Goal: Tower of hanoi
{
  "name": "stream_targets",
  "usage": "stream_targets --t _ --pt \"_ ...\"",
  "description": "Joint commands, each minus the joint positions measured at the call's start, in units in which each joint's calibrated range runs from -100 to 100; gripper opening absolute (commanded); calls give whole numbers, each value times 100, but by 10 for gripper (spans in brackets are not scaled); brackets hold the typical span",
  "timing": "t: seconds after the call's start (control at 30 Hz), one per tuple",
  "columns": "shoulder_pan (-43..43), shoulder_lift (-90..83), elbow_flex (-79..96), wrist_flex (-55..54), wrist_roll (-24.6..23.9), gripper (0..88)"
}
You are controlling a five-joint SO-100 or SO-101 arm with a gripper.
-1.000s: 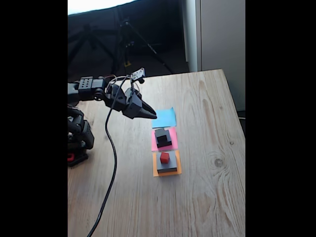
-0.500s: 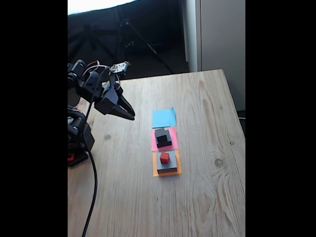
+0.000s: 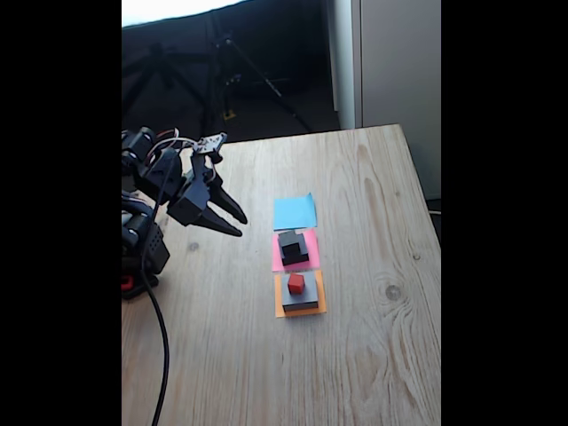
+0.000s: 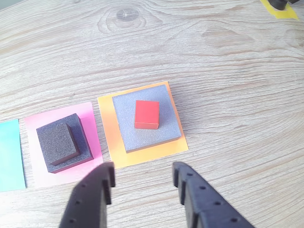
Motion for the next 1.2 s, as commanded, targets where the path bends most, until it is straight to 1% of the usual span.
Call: stream_targets --t 0.0,0.13,0.33,0.5,0.7,0.9,1.17 --pt "168 -186 755 -1079 87 188" --pt "226 -12 1646 -2422 87 219" --pt "260 503 3055 -5020 87 237" --pt "218 1245 3501 -6445 87 238" --pt "226 2509 4028 -8962 87 237" --pt "277 3637 3992 -10370 87 237" --pt "343 4575 3864 -11285 87 239"
